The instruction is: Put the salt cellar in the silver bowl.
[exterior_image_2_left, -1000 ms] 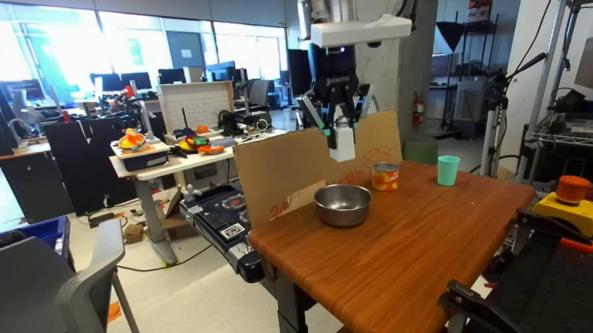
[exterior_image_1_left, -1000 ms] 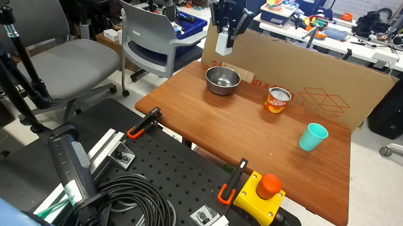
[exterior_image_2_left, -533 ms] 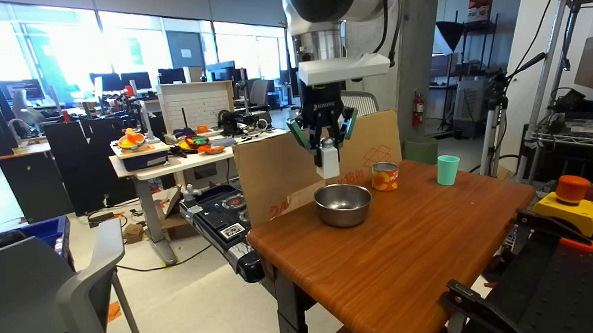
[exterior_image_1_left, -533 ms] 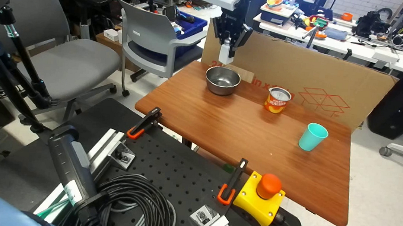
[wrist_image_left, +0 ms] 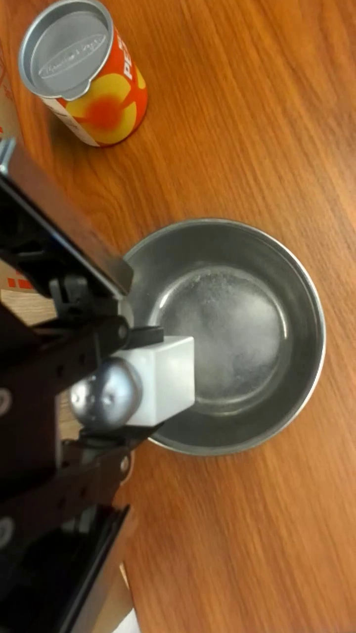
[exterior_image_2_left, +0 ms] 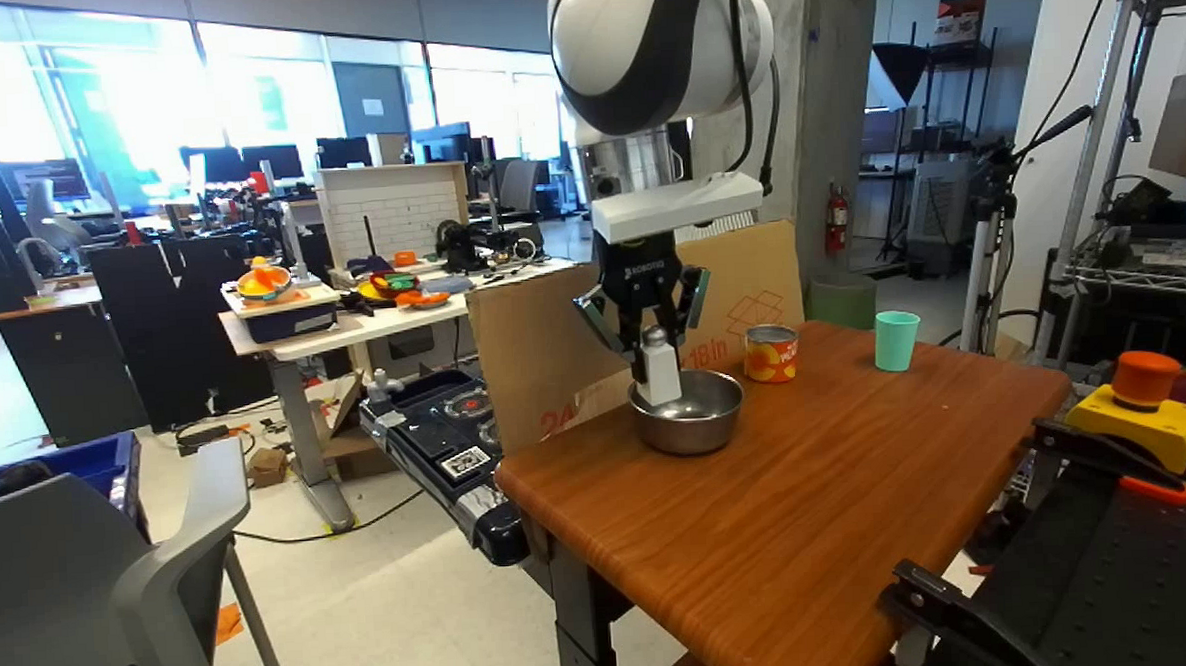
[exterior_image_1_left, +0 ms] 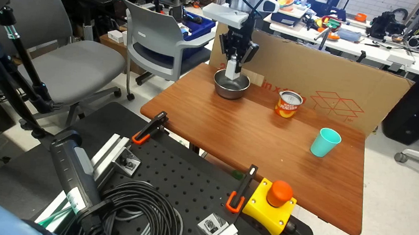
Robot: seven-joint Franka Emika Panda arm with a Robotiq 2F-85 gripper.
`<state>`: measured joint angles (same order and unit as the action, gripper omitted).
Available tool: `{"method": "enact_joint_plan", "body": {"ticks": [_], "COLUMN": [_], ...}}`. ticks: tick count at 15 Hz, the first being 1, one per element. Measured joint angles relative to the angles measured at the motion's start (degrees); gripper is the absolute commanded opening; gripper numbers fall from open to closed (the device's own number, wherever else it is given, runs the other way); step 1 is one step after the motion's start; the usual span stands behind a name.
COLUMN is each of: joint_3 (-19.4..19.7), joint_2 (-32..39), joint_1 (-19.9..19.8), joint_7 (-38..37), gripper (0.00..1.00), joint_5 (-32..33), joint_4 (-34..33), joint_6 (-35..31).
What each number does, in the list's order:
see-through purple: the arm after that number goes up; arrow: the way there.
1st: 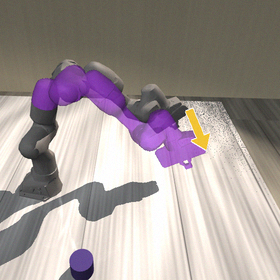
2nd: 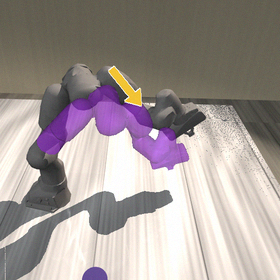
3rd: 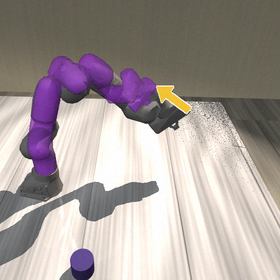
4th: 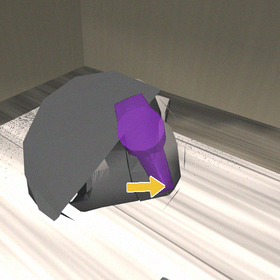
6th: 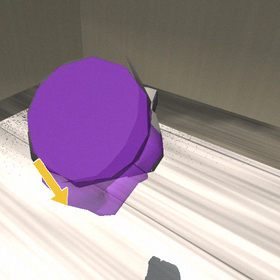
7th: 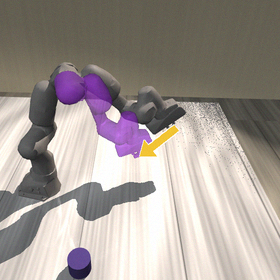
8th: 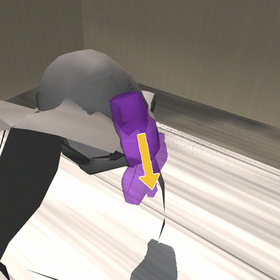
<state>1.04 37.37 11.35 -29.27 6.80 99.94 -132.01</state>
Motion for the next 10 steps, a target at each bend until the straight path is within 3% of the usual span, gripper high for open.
{"method": "enact_joint_plan", "body": {"ticks": [10], "joint_3": [0.88], "joint_2": [4.61], "joint_1": [0.69], "joint_7": [0.00], "gripper": [0.11], "joint_5": [-0.03], "joint_4": [-2.83], "joint_6": [2.27]}}
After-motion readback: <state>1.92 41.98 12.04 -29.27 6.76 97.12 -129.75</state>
